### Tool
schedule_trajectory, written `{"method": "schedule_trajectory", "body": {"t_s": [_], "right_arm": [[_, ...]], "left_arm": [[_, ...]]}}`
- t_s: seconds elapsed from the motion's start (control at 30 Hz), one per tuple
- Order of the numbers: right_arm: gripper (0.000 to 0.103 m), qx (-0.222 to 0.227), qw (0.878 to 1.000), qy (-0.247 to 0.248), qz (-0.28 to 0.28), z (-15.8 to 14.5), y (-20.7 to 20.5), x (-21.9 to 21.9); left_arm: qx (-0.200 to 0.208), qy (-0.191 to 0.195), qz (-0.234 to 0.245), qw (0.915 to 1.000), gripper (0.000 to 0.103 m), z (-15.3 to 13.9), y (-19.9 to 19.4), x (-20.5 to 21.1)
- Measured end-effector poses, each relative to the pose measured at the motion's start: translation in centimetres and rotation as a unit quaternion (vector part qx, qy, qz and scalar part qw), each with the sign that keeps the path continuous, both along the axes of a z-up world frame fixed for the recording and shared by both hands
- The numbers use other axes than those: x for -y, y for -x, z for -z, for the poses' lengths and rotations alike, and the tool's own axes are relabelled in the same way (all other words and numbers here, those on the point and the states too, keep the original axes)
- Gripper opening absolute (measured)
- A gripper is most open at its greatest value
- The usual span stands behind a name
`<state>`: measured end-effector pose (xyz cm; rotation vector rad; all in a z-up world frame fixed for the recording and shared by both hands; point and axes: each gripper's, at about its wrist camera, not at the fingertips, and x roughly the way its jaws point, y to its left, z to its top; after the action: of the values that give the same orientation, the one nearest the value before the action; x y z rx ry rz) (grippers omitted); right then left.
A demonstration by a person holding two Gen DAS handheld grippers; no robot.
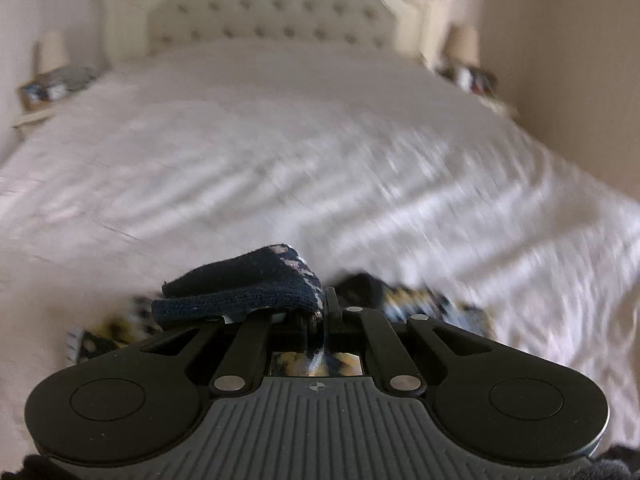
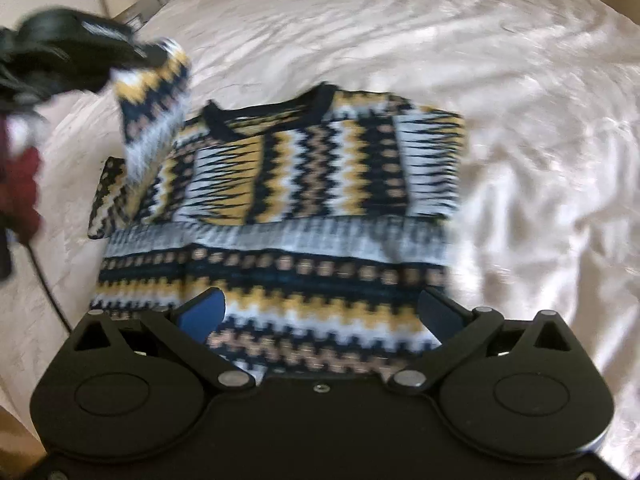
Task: Fold small clothes
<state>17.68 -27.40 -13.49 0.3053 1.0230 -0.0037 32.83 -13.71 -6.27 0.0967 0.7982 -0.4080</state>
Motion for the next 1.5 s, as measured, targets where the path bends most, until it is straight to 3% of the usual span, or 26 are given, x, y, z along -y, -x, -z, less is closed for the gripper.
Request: {"method": "schedule_trajectory", "body": {"t_s": [0.07,0.17,0.27,0.4,0.53,0.67,0.9,1.1,1.17,1.33,1.5], "right_arm": [[0.102,-0.001,1.0,-0.003,0.007,0.3,0.3,1.2],[0.102,-0.002,1.0,-0.008,0.013,0.6,0.6,2.5],[0.102,-0.003,1.0,-0.011,0.013,0.9,0.6,3.3],[0.102,-0.001,1.0,-0.015,0.01,1.1,-0.1,3.8],[0.102,0.012,1.0,-0.019,0.006,0.9,-1.3,3.7],[0.102,0.027,0.999,-0.021,-0.005,0.7,-3.2,3.0],[0.102,0.046,0.999,-0.023,-0.005,0.3,-7.5,2.9],[0.102,0.036,0.999,-0.017,0.007,1.5,-11.3,3.7],[0.102,0.02,1.0,-0.012,0.008,2.5,-12.5,4.1],[0.101,-0.014,0.999,-0.032,0.011,5.0,-14.7,4.8],[0.083,-0.037,0.998,-0.047,0.013,6.4,-15.5,4.7]], "left_arm": [[-0.022,-0.008,0.016,0.9996,0.008,1.7,0.1,2.1],[-0.057,0.009,0.034,0.9977,0.01,3.3,0.5,4.2],[-0.089,0.036,0.049,0.9942,0.026,4.0,0.7,5.0],[-0.077,0.048,0.062,0.9939,0.042,2.8,1.8,4.8],[-0.058,0.041,0.056,0.9959,0.043,2.0,1.9,2.6],[-0.053,0.008,0.034,0.998,0.043,2.0,1.3,-0.4],[-0.09,-0.046,-0.042,0.9941,0.043,5.0,-1.6,-7.9],[-0.138,-0.071,-0.071,0.9853,0.043,9.0,-3.3,-11.5],[-0.156,-0.061,-0.071,0.9832,0.043,10.5,-3.7,-12.0],[-0.155,-0.039,-0.074,0.9844,0.051,11.6,-4.0,-12.2],[-0.15,-0.024,-0.081,0.985,0.054,11.9,-3.9,-12.2]]}}
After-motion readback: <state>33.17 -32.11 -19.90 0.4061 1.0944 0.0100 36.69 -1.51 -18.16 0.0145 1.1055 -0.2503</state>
